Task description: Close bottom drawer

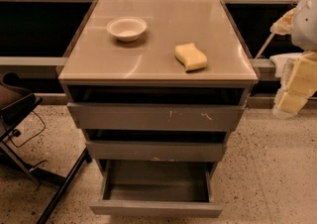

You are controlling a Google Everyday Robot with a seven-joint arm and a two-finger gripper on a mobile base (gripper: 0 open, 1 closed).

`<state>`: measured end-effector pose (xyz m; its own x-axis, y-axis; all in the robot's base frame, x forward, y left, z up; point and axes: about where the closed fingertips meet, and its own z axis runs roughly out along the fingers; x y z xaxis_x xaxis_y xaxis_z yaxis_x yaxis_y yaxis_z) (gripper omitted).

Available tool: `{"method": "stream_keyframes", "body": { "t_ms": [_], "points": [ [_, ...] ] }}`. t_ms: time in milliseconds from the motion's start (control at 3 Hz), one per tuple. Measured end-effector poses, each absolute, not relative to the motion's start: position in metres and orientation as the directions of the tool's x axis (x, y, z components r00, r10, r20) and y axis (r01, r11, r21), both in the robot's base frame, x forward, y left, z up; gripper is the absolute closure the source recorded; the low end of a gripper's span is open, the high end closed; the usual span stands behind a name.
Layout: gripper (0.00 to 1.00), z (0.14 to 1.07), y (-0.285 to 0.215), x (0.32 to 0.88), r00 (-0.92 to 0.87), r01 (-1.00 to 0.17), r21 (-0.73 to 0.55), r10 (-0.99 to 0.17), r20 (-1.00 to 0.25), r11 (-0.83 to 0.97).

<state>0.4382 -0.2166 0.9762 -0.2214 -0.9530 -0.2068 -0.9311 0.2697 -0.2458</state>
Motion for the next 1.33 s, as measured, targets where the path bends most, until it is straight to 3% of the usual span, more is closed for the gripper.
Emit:
{"method": "stream_keyframes", "body": {
  "t_ms": [667,1333],
  "points": [
    [0.0,0.958,-0.214,0.427,-0.201,-0.929,-0.263,-0.952,-0.232,0.261],
    [0.0,0.859,-0.162,0.376,-0.112,-0.939,-0.246,-0.892,-0.438,0.239]
  ]
}}
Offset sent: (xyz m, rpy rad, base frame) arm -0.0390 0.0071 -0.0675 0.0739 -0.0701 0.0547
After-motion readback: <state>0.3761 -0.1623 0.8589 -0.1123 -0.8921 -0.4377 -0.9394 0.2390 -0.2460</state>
